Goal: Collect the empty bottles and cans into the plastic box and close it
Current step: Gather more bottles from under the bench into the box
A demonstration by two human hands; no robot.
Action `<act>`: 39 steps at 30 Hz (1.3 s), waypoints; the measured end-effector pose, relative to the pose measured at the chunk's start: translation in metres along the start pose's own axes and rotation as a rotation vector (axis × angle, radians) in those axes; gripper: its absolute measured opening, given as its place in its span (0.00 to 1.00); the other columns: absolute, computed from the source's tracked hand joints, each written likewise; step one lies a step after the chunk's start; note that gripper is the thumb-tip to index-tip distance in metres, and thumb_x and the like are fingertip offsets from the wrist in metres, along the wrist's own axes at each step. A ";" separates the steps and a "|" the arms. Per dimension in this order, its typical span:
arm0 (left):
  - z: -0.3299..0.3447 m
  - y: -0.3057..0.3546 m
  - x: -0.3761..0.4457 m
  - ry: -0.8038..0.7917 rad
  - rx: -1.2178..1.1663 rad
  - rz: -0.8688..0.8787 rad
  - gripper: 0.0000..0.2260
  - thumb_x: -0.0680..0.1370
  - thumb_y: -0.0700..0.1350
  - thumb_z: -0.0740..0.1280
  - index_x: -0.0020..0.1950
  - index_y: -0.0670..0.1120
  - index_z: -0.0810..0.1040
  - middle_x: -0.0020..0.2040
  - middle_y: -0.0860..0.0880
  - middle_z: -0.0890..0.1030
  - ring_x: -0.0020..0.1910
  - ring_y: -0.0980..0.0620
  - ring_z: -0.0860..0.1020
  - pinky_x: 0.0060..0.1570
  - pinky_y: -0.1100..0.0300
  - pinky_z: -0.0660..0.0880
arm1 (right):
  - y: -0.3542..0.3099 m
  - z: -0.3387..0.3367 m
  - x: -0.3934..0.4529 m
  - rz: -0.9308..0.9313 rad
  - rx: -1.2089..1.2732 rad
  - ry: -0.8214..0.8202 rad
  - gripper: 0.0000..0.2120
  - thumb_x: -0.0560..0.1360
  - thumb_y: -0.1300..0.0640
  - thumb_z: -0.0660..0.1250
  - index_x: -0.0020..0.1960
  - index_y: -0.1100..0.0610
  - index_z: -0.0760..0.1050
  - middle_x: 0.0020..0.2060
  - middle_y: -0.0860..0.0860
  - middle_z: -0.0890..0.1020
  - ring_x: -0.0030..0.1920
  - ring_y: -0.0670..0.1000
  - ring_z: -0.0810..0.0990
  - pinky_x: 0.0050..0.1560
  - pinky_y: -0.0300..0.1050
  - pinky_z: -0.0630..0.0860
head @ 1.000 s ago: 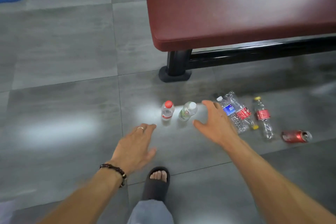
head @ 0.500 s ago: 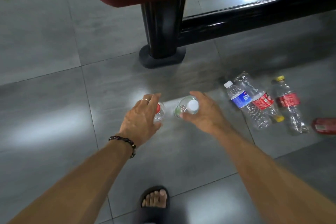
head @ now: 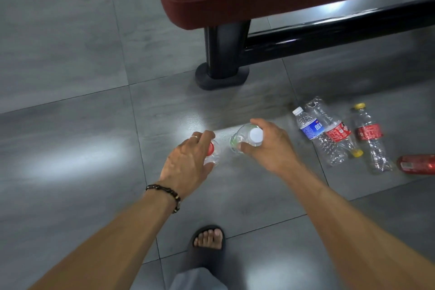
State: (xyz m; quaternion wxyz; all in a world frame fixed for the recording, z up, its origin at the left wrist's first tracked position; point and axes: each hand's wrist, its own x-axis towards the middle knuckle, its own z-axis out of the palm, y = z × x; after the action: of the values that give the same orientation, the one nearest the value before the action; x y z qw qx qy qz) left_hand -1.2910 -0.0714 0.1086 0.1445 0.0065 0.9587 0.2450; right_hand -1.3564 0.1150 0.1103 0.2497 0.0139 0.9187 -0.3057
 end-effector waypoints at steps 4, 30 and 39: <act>-0.038 0.022 -0.050 0.039 -0.018 -0.031 0.22 0.72 0.44 0.71 0.62 0.50 0.66 0.50 0.52 0.74 0.44 0.49 0.76 0.41 0.56 0.75 | -0.036 -0.025 -0.047 -0.040 0.008 -0.011 0.33 0.67 0.46 0.74 0.69 0.49 0.68 0.63 0.50 0.75 0.64 0.52 0.73 0.61 0.44 0.70; -0.222 -0.037 -0.477 0.363 -0.161 -0.482 0.25 0.71 0.49 0.70 0.64 0.55 0.64 0.60 0.52 0.75 0.51 0.49 0.77 0.46 0.55 0.75 | -0.320 0.052 -0.372 -0.535 -0.145 -0.185 0.32 0.70 0.45 0.72 0.70 0.51 0.66 0.64 0.49 0.74 0.63 0.51 0.73 0.58 0.39 0.65; -0.237 -0.202 -0.677 0.426 -0.189 -0.655 0.25 0.72 0.52 0.70 0.65 0.55 0.64 0.58 0.50 0.77 0.53 0.47 0.78 0.49 0.53 0.76 | -0.438 0.266 -0.490 -0.599 -0.150 -0.326 0.33 0.68 0.44 0.74 0.69 0.51 0.68 0.63 0.49 0.76 0.60 0.52 0.75 0.60 0.43 0.70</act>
State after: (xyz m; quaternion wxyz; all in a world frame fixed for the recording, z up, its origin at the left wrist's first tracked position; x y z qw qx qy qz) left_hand -0.6970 -0.4165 0.3975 0.0127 -0.3635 0.8918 0.2692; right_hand -0.8859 -0.3296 0.3993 0.2927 -0.3238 0.8499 -0.2951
